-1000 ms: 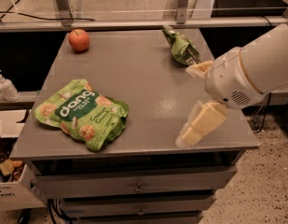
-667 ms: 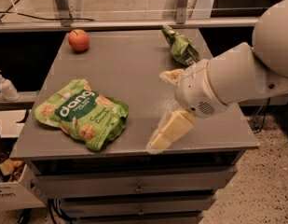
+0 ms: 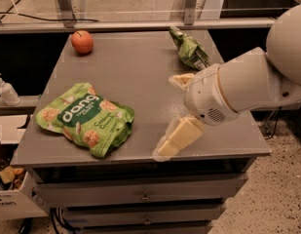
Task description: Move green rice chip bag near green jalapeno chip bag
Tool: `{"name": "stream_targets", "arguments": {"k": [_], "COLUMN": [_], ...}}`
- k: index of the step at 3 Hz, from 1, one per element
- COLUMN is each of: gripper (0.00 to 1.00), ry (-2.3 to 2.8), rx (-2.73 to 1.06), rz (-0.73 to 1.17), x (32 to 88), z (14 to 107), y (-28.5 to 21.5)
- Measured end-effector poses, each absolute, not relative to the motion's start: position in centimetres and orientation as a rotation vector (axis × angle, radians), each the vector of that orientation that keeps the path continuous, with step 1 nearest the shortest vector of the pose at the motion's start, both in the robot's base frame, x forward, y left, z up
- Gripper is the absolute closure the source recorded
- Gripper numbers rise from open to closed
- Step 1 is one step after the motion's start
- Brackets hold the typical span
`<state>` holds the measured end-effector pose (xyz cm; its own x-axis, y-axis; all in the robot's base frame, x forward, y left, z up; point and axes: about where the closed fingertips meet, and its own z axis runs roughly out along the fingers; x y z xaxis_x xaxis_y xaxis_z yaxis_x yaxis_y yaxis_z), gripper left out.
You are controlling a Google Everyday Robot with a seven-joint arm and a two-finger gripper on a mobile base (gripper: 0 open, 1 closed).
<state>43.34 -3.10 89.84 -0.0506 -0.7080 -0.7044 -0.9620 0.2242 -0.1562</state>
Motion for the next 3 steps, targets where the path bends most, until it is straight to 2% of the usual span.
{"name": "stream_targets", "arguments": {"k": [3], "gripper": [0.0], "ry": [1.784], "rx": [-1.474], "rz": [0.474], "x": [44.7], "z": [85.9], "y": [4.9]}}
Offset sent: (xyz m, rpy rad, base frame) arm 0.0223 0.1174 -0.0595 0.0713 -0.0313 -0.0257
